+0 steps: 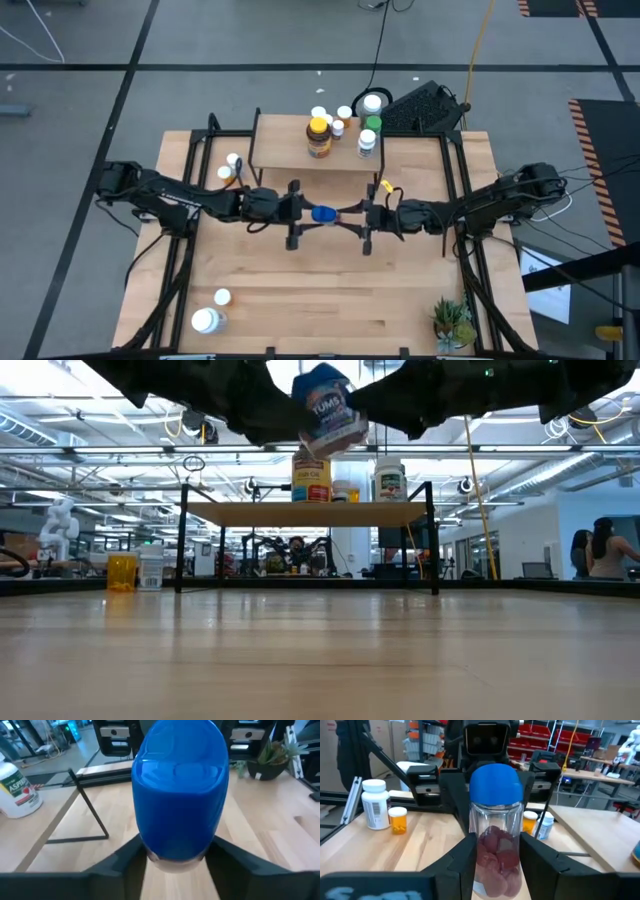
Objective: Pick and place medicine bottles onto shelf by color
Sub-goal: Put the blue pill bottle on the shelf, then put the orange pill bottle on the shelf
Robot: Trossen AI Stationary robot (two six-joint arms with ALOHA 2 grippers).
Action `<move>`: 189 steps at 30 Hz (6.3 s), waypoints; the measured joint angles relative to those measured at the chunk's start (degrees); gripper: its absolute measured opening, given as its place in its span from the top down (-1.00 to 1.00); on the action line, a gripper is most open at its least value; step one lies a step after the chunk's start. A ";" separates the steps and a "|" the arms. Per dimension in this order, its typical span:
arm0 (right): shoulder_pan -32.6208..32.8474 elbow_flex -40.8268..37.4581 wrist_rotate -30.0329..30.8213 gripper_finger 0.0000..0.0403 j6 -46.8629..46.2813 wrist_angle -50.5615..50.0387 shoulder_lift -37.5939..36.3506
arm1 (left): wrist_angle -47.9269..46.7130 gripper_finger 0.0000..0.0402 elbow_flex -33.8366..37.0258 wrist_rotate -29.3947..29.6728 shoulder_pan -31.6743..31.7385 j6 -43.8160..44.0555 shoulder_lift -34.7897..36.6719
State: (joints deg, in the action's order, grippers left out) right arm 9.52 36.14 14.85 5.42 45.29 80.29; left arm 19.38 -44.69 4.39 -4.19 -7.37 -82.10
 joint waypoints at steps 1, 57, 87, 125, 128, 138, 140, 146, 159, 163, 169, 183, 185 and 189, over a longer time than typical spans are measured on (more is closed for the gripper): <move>0.02 0.00 -0.03 0.38 0.06 0.32 -0.02 | 0.01 0.14 0.00 -0.12 0.00 0.04 0.07; -5.01 29.47 -8.72 -0.02 -4.70 -52.24 16.24 | -10.07 0.40 -1.70 6.07 -0.61 4.58 -12.75; -23.71 45.04 -4.56 0.14 5.79 -75.56 4.08 | -23.92 -0.14 -1.66 19.68 -0.22 10.09 2.74; -36.06 44.70 -18.05 -0.31 14.85 -69.89 7.80 | -25.31 -0.14 -1.64 19.69 0.04 10.11 2.62; -35.39 44.69 -17.92 -0.31 16.67 -70.05 6.99 | -25.80 -0.14 -1.66 19.71 0.04 10.11 2.62; -29.13 44.70 -13.44 -0.28 18.40 -70.10 0.26 | -31.77 -0.14 -1.70 28.65 -0.02 13.76 5.18; -27.39 44.41 -13.49 -0.28 17.13 -69.16 -0.24 | -32.90 -0.14 -1.70 28.71 -0.08 14.64 6.42; -20.41 39.35 -13.43 -0.28 16.30 -63.51 -0.26 | -34.85 -0.14 -1.70 28.94 -1.17 16.05 10.86; -6.42 14.56 -13.68 -0.28 12.38 -13.98 3.08 | -46.09 -0.14 -1.68 35.03 -2.81 21.51 19.51; -4.45 7.83 -14.99 -0.28 14.64 5.80 8.50 | -50.43 -0.14 -1.68 35.95 -1.84 24.84 20.34; -4.26 8.88 -14.97 -0.28 3.47 9.13 16.58 | -58.72 -0.14 -1.68 37.17 1.94 29.46 20.78; -2.32 16.81 -15.10 -0.28 -1.73 9.08 29.07 | -73.66 -0.14 -1.68 34.59 17.73 34.00 23.25; -2.32 16.85 -15.10 -0.28 -1.79 8.63 28.95 | -73.71 -0.14 -1.68 34.28 19.51 33.63 24.56; -2.32 16.85 -15.10 -0.28 -2.72 7.94 28.72 | -74.41 -0.14 -1.68 34.23 23.87 33.65 26.09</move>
State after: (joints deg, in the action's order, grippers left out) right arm 7.20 52.99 -0.25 2.70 53.23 109.01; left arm -55.03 -46.37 38.62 19.68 26.29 -56.01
